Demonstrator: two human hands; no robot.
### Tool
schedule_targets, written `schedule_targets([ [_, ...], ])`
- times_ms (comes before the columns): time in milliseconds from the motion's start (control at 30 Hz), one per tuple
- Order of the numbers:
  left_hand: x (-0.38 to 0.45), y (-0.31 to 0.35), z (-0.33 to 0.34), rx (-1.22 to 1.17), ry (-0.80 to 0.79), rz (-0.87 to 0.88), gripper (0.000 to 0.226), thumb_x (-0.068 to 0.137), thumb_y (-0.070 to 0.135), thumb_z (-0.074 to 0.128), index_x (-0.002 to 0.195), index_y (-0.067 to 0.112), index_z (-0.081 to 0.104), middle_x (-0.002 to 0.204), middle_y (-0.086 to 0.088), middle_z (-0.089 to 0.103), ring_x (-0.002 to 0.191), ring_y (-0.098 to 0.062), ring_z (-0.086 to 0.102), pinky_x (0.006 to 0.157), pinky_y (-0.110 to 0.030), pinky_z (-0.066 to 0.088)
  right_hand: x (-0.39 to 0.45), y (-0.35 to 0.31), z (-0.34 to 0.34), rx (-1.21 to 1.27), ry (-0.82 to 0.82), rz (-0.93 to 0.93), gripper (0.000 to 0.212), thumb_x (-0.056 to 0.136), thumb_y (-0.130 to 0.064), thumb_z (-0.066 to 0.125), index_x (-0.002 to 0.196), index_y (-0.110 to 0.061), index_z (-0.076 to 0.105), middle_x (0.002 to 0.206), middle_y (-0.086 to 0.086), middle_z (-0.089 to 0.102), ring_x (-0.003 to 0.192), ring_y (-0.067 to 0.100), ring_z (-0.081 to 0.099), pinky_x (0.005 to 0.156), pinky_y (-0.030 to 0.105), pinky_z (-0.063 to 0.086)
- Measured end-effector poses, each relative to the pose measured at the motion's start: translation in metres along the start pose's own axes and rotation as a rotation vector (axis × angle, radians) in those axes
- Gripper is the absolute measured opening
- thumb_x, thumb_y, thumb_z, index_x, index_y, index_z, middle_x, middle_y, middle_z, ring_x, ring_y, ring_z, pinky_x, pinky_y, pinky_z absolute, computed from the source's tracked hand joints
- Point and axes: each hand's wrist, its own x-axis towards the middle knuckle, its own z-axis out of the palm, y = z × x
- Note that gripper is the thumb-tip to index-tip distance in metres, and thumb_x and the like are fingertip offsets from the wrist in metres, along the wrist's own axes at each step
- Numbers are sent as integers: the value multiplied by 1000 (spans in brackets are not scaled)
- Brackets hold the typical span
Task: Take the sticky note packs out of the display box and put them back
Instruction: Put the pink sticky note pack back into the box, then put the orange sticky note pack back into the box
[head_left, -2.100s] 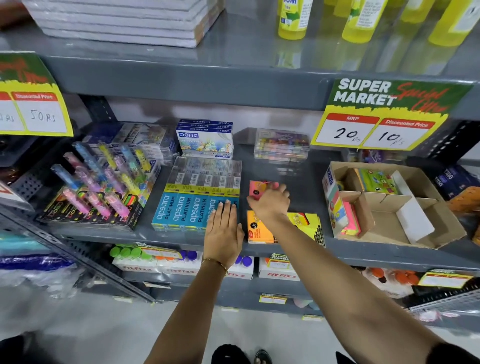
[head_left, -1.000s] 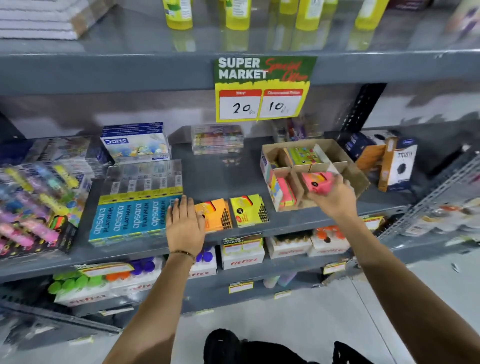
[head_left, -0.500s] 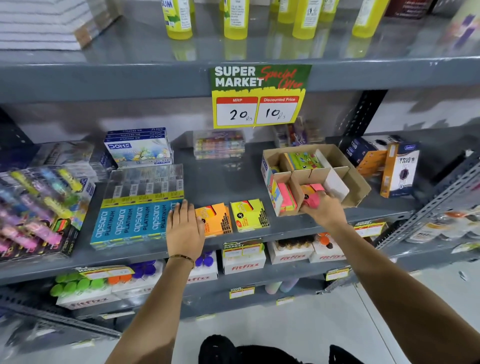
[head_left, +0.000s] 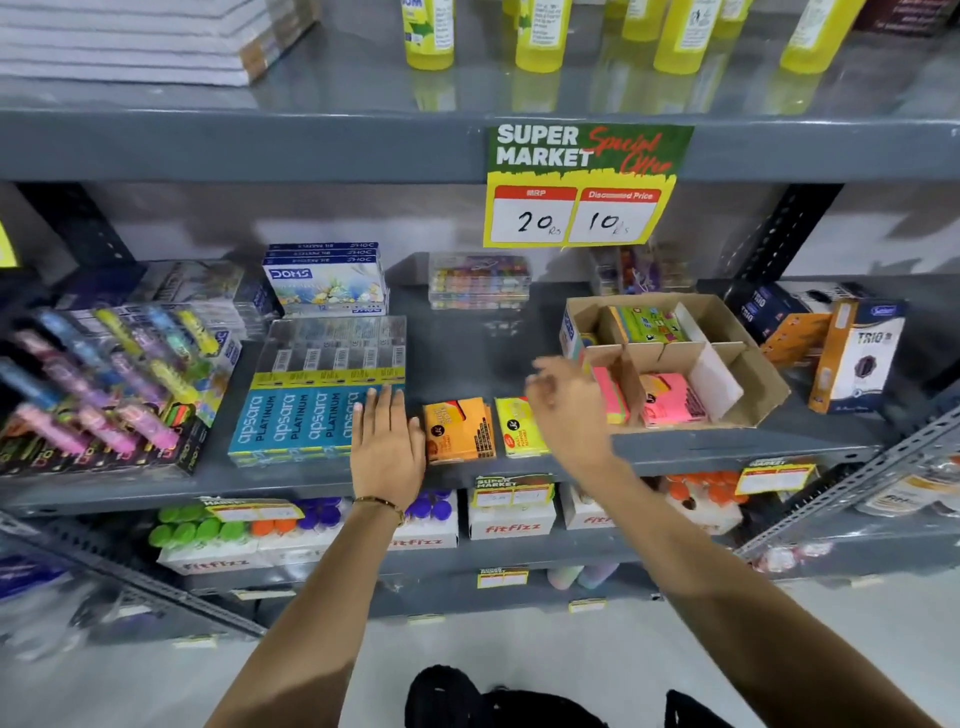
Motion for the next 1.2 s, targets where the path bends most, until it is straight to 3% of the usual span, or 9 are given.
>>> schedule_targets([
  [167,-10,-17,-2,63,-53,-34,54,92,26,22,127,-7,47,130,-26,51,126,-38,40,109,-49,21,-14,-34,66,-254,-374,-31,54,94,-39,48,131,-1,44,126,20,53,117,34,49,97,38,42],
  [367,-14,-25,-2,87,-95,-11,57,94,30,21,130,-6,44,134,-25,47,128,-36,38,108,-47,19,-20,-39,100,-559,-490,-5,87,87,-61,44,141,5,26,140,29,38,127,41,37,106,42,36],
  [567,-16,-26,-2,79,-109,-1,60,93,32,15,134,-5,39,139,-23,43,132,-34,32,109,-42,11,-21,-46,105,-603,-512,78,85,87,-54,47,143,3,19,142,32,32,127,45,35,107,46,36],
  [833,-12,-18,-6,72,-83,12,59,95,32,17,129,-7,45,132,-25,49,127,-37,39,108,-47,18,-17,-47,87,-377,-393,115,83,74,-54,64,133,0,38,131,22,47,120,36,44,101,40,39],
  [1033,0,24,0,-45,-48,116,54,93,29,24,129,-6,46,135,-23,47,129,-35,37,110,-44,17,-9,-30,11,-122,-165,117,74,63,-49,65,123,-8,51,117,19,56,108,36,51,94,40,43],
  [1133,3,47,14,-65,-96,166,55,93,29,23,128,-7,47,134,-24,48,128,-37,38,108,-47,17,-3,3,-38,-108,4,135,78,57,-55,53,119,-9,54,113,19,60,107,35,51,90,38,43],
  [1200,2,53,25,-48,-136,177,56,92,29,22,126,-7,48,132,-25,50,126,-38,40,108,-49,19,4,33,-67,-124,71,191,76,60,-54,57,118,-5,54,114,21,60,109,36,50,89,40,43],
])
